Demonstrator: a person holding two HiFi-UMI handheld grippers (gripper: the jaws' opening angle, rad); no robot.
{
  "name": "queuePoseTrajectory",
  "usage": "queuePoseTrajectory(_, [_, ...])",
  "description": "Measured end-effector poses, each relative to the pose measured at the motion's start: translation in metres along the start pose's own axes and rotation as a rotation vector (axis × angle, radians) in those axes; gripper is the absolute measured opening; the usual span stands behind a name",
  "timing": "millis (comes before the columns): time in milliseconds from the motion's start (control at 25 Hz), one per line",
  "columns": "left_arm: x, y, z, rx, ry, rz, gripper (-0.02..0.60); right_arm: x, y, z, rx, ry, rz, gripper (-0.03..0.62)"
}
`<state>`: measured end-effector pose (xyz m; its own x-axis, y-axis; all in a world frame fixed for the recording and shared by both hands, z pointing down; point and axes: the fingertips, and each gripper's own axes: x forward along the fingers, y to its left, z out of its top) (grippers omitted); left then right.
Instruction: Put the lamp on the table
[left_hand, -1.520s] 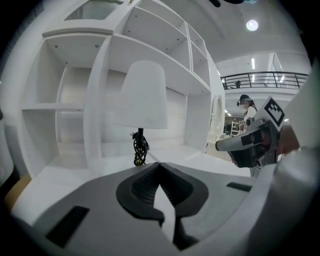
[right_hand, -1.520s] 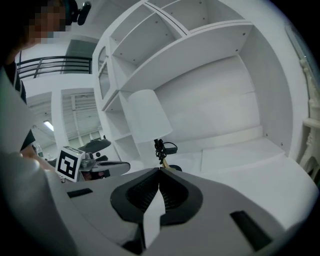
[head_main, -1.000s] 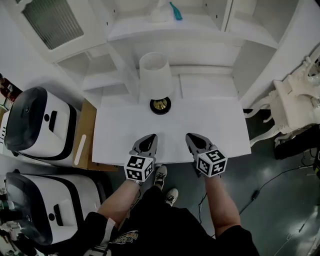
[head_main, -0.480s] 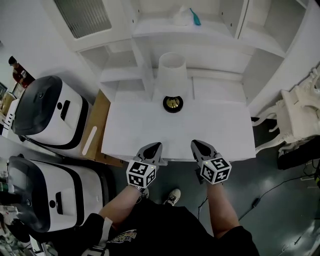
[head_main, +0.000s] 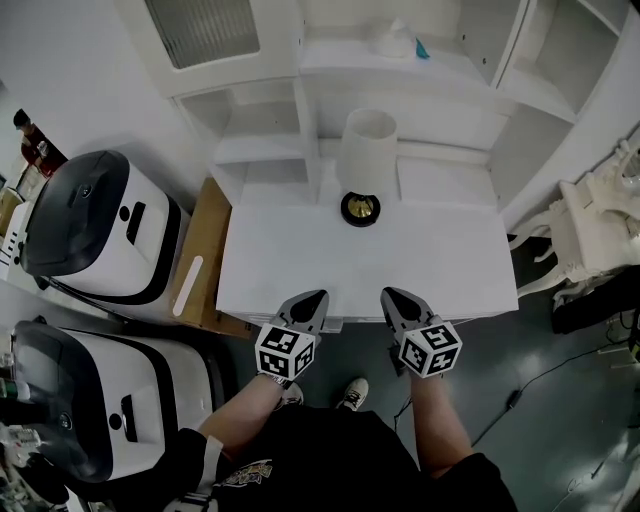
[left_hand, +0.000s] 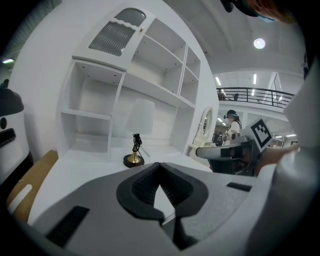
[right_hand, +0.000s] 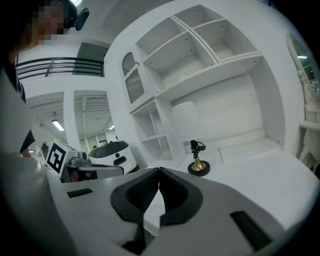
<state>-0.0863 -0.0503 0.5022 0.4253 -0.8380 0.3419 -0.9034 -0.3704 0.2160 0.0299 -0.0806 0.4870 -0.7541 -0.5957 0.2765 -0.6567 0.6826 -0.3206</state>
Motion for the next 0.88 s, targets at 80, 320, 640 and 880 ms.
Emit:
queuePoseTrajectory(80, [-0.006,0.007,0.001,-0.003,-0.002,-0.021,0.006,0.003,0.010,-0.001,0.002,0.000,-0.019,0.025])
queuePoseTrajectory(320, [-0.022,0.021,0.003,0.022,0.005,-0.080,0.006,0.007,0.036,-0.006,0.010,-0.005,-0.071,0.025])
queuePoseTrajectory(640, [-0.048,0.034,-0.007,0.023,0.014,-0.126,0.006,0.011,0.066,-0.023,0.027,-0.007,-0.111,0.025])
queuePoseTrajectory(880, [-0.065,0.039,-0.013,0.022,0.005,-0.137,0.006,0.012,0.086,-0.032,0.023,-0.006,-0.119,0.025])
